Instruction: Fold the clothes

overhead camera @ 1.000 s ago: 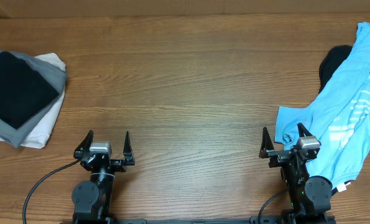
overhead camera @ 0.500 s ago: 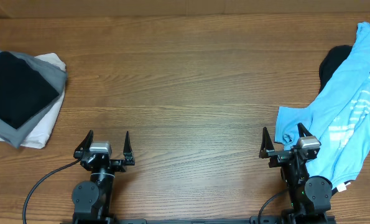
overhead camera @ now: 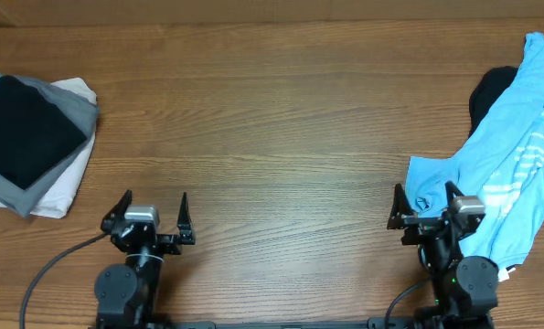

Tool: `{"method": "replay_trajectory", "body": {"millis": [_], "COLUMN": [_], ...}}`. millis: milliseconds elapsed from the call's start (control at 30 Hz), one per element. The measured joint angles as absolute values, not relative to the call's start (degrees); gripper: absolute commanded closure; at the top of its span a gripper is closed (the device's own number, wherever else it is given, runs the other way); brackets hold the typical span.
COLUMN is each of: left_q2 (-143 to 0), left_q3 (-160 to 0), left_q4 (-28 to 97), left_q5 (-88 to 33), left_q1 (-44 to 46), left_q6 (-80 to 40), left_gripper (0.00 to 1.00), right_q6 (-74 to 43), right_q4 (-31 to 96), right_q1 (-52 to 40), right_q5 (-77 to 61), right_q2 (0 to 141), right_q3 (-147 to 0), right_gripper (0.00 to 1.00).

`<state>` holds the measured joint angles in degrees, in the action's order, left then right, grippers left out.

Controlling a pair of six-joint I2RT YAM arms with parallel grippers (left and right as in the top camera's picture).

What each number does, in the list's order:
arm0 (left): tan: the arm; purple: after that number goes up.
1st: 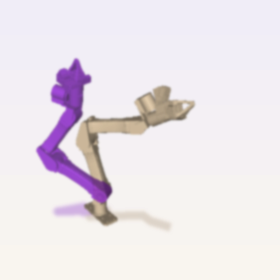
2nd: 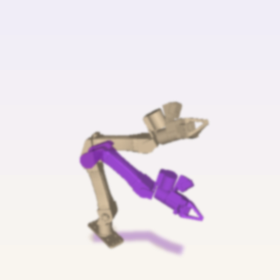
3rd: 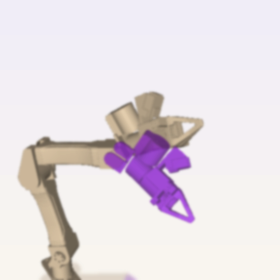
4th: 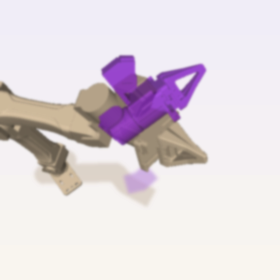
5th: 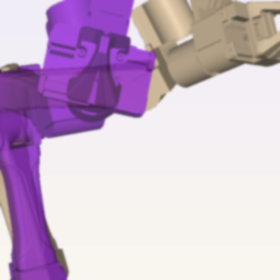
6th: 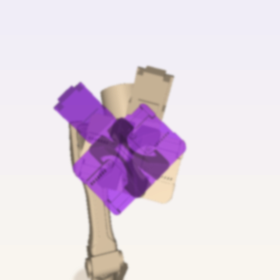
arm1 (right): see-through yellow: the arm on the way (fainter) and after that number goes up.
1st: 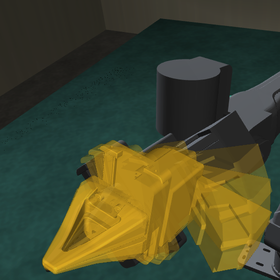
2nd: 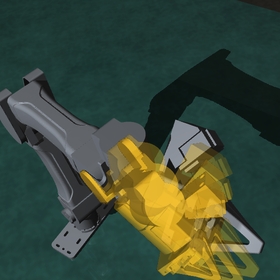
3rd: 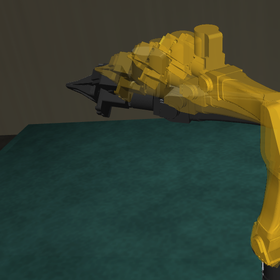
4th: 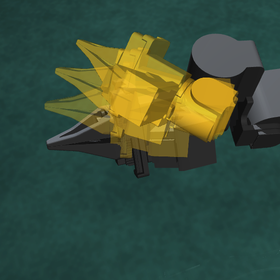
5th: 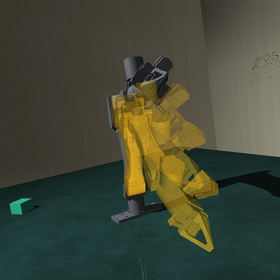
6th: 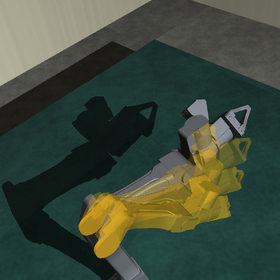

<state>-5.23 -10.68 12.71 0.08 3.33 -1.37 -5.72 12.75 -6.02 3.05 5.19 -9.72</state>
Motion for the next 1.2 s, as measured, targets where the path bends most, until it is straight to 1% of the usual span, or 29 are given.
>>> {"method": "replay_trajectory", "body": {"millis": [200, 433, 533, 600, 633, 667, 733, 867, 1000, 1033, 1067, 1200], "left_q2": [-18.74, -41.25, -49.39, -52.36, -54.48, -55.42, -58.22, -60.9, -61.65, -61.67, -61.67, -61.69], "left_q3": [-21.37, -38.22, -43.35, -44.36, -44.71, -44.75, -44.75, -44.75, -44.75, -44.75, -44.75, -44.75], "left_q4": [19.31, 32.91, 35.55, 35.86, 35.9, 35.99, 36.21, 36.23, 35.99, 35.77, 35.7, 35.59], "left_q5": [-0.45, -0.45, -0.47, -0.95, -1.72, -2.07, -3.27, -4.86, -5.65, -5.85, -5.87, -6.04], "left_q1": [3.33, 3.33, 3.33, 3.33, 3.33, 3.33, 3.33, 3.33, 3.33, 3.33, 3.33, 3.33], "left_q6": [-1.5, -1.5, -1.5, -1.52, -1.5, -1.52, -1.93, -3.11, -3.49, -3.68, -3.88, -4.12], "left_gripper": [0.0, 0.0, 0.0, 0.0, 0.0, 0.0, 0.0, 0.0, 0.0, 0.0, 0.0, 0.0], "right_q6": [-7.27, -7.51, -7.53, -7.51, -7.46, -7.49, -7.66, -7.57, -7.73, -7.7, -7.73, -8.25], "right_q4": [16.19, 24.91, 27.31, 27.46, 26.76, 26.57, 26.22, 27.57, 28.32, 28.16, 28.1, 28.12], "right_q1": [-6.02, -5.91, -4.8, -4.45, -4.32, -4.32, -4.1, -3.31, -3.07, -3.09, -3.09, -3.09], "right_q5": [4.62, 5.23, 5.34, 5.37, 5.34, 5.39, 6.13, 6.74, 6.87, 6.85, 6.9, 7.77], "right_q2": [18.63, 43.66, 54.5, 59.66, 63.48, 64.51, 68.9, 77.23, 84.71, 86.72, 87.66, 91.2], "right_q3": [-20.6, -35.38, -39.88, -41.67, -42.59, -42.81, -43.2, -43.22, -43.24, -43.24, -43.24, -43.24], "right_gripper": [0.0, 0.0, 0.0, 0.0, 0.03, 0.09, 0.14, 0.3, 0.35, 0.39, 0.41, 0.4]}}
